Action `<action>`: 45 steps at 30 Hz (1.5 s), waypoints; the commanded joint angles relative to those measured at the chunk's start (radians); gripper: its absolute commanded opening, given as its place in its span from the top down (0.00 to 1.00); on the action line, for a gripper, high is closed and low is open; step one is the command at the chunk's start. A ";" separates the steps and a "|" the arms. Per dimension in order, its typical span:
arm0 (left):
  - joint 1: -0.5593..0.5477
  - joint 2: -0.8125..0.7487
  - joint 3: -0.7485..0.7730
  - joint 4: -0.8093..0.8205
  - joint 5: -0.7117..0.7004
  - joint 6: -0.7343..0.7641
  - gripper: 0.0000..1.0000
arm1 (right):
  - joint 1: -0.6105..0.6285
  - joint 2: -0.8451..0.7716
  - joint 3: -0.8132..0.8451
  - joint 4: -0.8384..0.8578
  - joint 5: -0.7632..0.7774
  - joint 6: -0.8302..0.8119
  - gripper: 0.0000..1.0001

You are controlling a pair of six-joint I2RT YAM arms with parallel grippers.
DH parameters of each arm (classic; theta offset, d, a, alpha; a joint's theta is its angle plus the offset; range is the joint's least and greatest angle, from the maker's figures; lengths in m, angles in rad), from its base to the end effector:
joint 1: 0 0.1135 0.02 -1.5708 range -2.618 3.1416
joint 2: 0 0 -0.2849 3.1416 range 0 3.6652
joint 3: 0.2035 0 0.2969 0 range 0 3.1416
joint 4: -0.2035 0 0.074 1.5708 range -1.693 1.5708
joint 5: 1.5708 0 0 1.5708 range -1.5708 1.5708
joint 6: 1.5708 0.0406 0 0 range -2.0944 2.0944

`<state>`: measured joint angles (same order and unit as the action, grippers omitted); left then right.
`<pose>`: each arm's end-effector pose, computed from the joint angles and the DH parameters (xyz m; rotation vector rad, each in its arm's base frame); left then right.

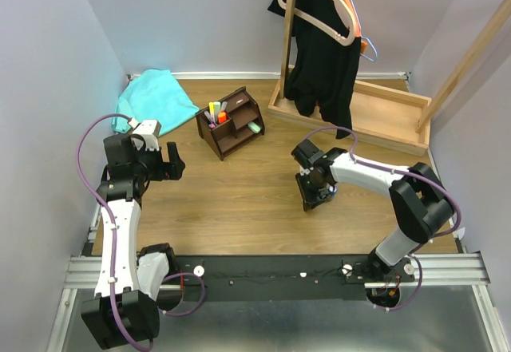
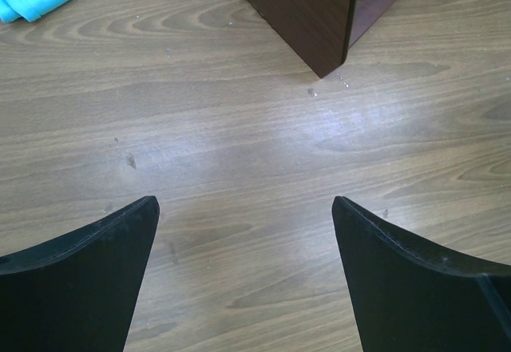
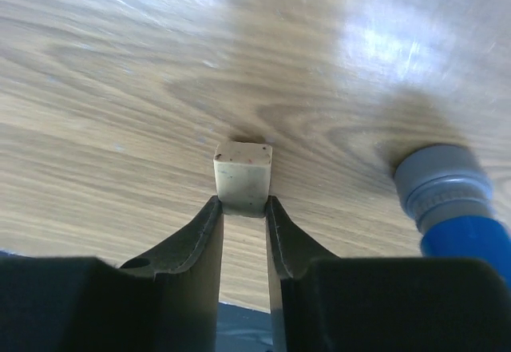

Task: Sort the stationery into containers
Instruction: Pick up the stationery from the center of the board, then place the stationery in the storage box.

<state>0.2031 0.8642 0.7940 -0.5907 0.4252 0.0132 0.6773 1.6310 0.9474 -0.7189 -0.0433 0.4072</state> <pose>0.2158 0.0273 0.3015 0.0224 2.1855 -0.3517 0.2480 0.2017 0.1478 -0.4112 2.9858 0.1871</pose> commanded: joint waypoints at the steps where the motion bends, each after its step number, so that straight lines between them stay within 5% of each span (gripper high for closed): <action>1: 0.005 -0.008 -0.021 0.023 0.030 -0.010 0.01 | -0.002 -0.013 0.160 0.003 -0.032 -0.146 0.99; 24: 0.033 -0.022 -0.006 0.043 0.034 -0.038 0.01 | 0.018 0.452 0.816 0.153 -0.020 -0.375 0.99; 45: 0.044 0.006 -0.009 0.052 0.032 -0.032 0.01 | 0.018 0.633 0.989 0.180 -0.009 -0.370 0.99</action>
<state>0.2398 0.8726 0.7757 -0.5545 0.4389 -0.0124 0.6872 2.2406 1.9003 -0.5686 -0.0685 0.0353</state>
